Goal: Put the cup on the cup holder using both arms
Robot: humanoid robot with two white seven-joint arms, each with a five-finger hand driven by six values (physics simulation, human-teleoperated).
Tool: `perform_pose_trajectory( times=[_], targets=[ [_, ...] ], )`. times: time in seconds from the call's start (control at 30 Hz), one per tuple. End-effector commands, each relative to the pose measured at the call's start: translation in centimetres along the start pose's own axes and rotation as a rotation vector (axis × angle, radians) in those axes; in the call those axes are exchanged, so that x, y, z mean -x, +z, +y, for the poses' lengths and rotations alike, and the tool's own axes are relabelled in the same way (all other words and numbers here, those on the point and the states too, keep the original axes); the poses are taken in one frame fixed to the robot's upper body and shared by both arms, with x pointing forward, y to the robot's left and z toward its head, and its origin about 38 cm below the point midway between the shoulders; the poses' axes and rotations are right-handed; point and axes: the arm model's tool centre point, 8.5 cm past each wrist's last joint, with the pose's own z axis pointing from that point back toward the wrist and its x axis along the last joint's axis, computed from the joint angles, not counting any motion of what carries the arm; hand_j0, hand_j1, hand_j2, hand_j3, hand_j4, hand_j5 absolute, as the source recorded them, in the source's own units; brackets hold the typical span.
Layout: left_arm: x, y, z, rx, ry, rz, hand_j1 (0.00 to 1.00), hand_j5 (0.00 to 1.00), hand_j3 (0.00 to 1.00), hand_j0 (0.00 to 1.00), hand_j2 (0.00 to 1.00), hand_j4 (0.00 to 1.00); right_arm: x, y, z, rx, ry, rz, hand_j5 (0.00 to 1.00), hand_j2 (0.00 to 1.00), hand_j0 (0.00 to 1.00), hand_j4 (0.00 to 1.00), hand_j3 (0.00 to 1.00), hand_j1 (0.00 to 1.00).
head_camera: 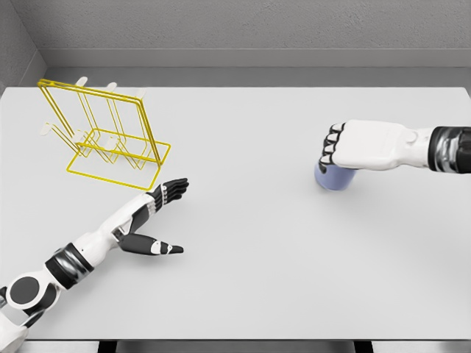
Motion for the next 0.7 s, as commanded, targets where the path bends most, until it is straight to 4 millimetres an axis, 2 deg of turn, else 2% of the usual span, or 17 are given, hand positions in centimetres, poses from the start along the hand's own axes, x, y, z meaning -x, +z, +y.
perform_pose_trajectory(
  times=[0.0, 0.27, 0.37, 0.53, 0.67],
  targets=[
    [0.1, 0.0, 0.0, -0.002, 0.005, 0.001, 1.00, 1.00, 1.00, 1.00, 1.00, 1.00, -0.3, -0.2, -0.3, 0.013, 0.001, -0.008, 0.60, 0.60, 0.60, 0.60, 0.60, 0.60],
    [0.2, 0.0, 0.1, -0.005, 0.005, 0.007, 1.00, 1.00, 1.00, 1.00, 1.00, 1.00, -1.1, -1.6, -1.1, 0.056, -0.008, -0.042, 0.60, 0.60, 0.60, 0.60, 0.60, 0.60],
    [0.6, -0.6, 0.0, -0.023, 0.088, 0.053, 1.00, 1.00, 1.00, 1.00, 1.00, 1.00, -1.2, -1.9, -1.4, 0.063, -0.005, -0.050, 0.60, 0.60, 0.60, 0.60, 0.60, 0.60],
    [0.5, -0.7, -0.1, -0.022, 0.093, 0.050, 1.00, 1.00, 1.00, 1.00, 1.00, 1.00, -2.6, -3.8, -2.0, 0.096, -0.012, -0.101, 0.60, 0.60, 0.60, 0.60, 0.60, 0.60],
    [0.5, -0.7, -0.1, -0.022, 0.094, 0.049, 1.00, 1.00, 1.00, 1.00, 1.00, 1.00, -2.6, -4.0, -2.1, 0.100, -0.014, -0.105, 0.60, 0.60, 0.60, 0.60, 0.60, 0.60]
  ],
)
